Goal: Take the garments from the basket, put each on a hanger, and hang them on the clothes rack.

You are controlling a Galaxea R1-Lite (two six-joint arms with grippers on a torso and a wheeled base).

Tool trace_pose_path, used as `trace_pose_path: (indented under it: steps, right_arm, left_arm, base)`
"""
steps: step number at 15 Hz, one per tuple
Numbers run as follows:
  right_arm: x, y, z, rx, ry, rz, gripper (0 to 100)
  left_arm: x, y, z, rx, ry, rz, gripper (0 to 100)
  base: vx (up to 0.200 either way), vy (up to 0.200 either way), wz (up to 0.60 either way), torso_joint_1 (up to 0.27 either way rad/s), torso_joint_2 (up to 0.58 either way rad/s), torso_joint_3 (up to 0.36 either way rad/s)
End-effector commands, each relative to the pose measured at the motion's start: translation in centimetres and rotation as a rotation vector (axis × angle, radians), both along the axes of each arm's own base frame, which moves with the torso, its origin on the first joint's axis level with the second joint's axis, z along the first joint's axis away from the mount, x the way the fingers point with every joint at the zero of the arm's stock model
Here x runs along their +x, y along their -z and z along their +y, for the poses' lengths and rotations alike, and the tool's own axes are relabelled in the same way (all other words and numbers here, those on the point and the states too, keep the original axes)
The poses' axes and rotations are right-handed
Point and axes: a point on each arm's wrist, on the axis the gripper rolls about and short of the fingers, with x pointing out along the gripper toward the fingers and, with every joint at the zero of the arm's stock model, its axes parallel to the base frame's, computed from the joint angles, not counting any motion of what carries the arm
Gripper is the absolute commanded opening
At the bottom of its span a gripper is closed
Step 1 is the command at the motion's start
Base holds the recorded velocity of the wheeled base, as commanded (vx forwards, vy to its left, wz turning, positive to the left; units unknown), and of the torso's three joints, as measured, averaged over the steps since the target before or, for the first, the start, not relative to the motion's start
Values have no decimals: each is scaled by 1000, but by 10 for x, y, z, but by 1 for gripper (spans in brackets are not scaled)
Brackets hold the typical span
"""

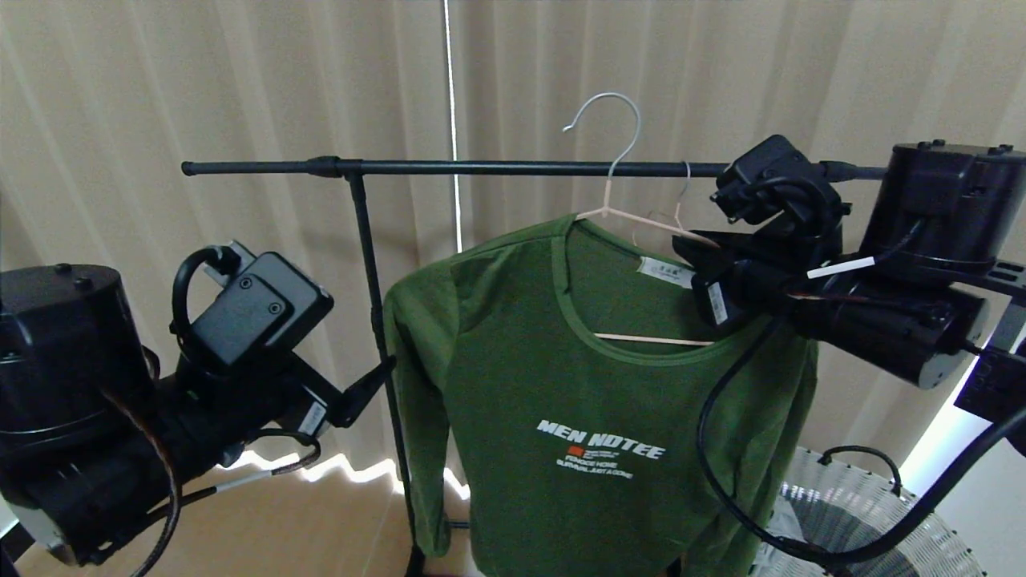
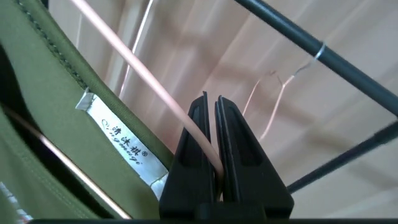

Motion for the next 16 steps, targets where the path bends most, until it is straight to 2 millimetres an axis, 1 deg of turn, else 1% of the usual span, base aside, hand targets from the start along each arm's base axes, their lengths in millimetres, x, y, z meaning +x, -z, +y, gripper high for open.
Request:
trace_pose_path:
  steps: [1,3,5,8,9,11,12,15,16]
  right_arm:
    - [-9,-7,-6,12,0,-21,0]
    - [-13,-11,-7,26,-8,-42,0]
    - [-14,-12,-7,36,-12,-61,0]
    - [-18,-10,-4,41,-32,-68,0]
    - [-19,-11,-4,43,-35,-71,0]
    - [-23,-13,-3,47,-45,-77,0]
    - [-25,-14,-4,50,-46,-83,0]
    - [-25,-13,-5,46,-42,-78,0]
    - [-24,-12,-5,42,-39,-75,0]
  left_arm:
    - [8,15,13,-18,-30,67,100]
    - [5,27,16,-9,-6,101,100]
    - [6,31,15,-8,-4,112,100]
    - [18,38,10,-10,18,127,100]
    - [19,39,10,-19,44,130,100]
    - [24,43,13,-17,39,146,100]
    - [26,44,14,-16,31,150,0]
    - [27,45,19,-16,9,146,0]
    - [26,46,24,-18,-11,139,0]
  base:
    - [0,0,0,0,0,0]
    - [0,0,0,0,0,0]
    - [0,0,0,0,0,0]
    - [0,0,0,0,0,0]
    - [0,0,0,0,0,0]
    - [0,0,0,0,0,0]
    - [0,0,0,0,0,0]
    - [0,0,0,0,0,0]
    - [0,0,0,0,0,0]
